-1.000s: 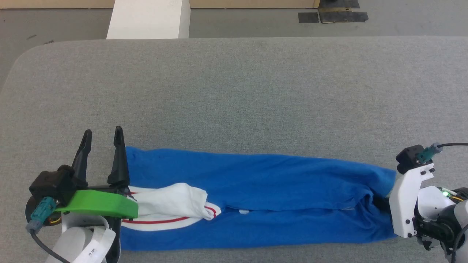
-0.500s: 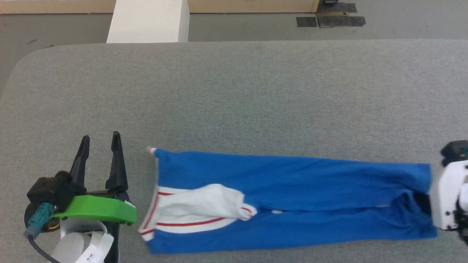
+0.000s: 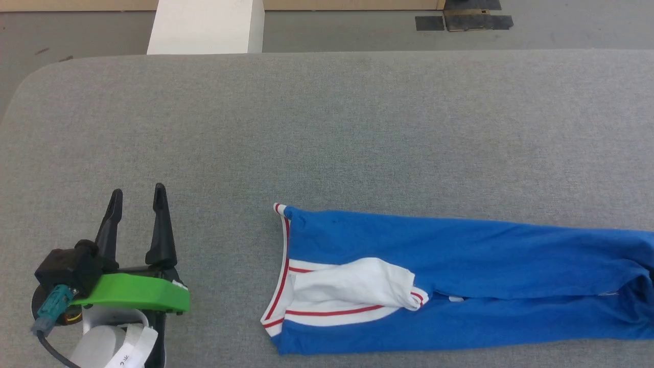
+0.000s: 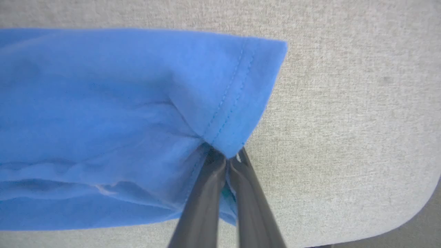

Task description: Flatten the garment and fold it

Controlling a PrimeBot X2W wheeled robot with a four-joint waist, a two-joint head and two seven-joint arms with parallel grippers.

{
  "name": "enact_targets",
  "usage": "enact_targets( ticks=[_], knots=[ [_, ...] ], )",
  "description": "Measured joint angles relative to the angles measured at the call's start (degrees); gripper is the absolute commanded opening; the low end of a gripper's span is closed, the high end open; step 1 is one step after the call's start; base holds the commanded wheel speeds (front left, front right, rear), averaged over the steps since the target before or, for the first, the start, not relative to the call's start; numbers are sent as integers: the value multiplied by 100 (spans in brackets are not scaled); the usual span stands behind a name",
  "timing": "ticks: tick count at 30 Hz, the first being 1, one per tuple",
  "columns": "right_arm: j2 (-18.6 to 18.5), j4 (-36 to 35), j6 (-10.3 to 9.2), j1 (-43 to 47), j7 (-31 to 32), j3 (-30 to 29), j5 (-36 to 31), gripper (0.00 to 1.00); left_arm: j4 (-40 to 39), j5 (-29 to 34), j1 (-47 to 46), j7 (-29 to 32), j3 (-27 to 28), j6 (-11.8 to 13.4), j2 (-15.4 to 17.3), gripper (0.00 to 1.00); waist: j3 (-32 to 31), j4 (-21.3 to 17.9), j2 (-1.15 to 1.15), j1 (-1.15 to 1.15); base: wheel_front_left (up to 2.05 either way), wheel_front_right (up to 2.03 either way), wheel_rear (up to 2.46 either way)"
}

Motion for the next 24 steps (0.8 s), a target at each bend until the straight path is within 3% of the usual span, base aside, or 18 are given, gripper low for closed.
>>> enact_targets(
  ticks=[6,16,24],
  knots=[
    [-48,-539,-2,1,537,325,-112,0,19,0,17,0,26,-1,-4,100,-74,-45,0,0,0,0,0],
    [-292,-2516,-2,18,1809,1079,186,0,71,-4,141,-1,12,-55,-26,100,-337,-90,0,0,0,0,0],
    [42,-3346,-3,-164,2101,1853,660,0,96,-48,217,-1,12,-58,-27,100,-482,-58,0,0,0,0,0]
  ],
)
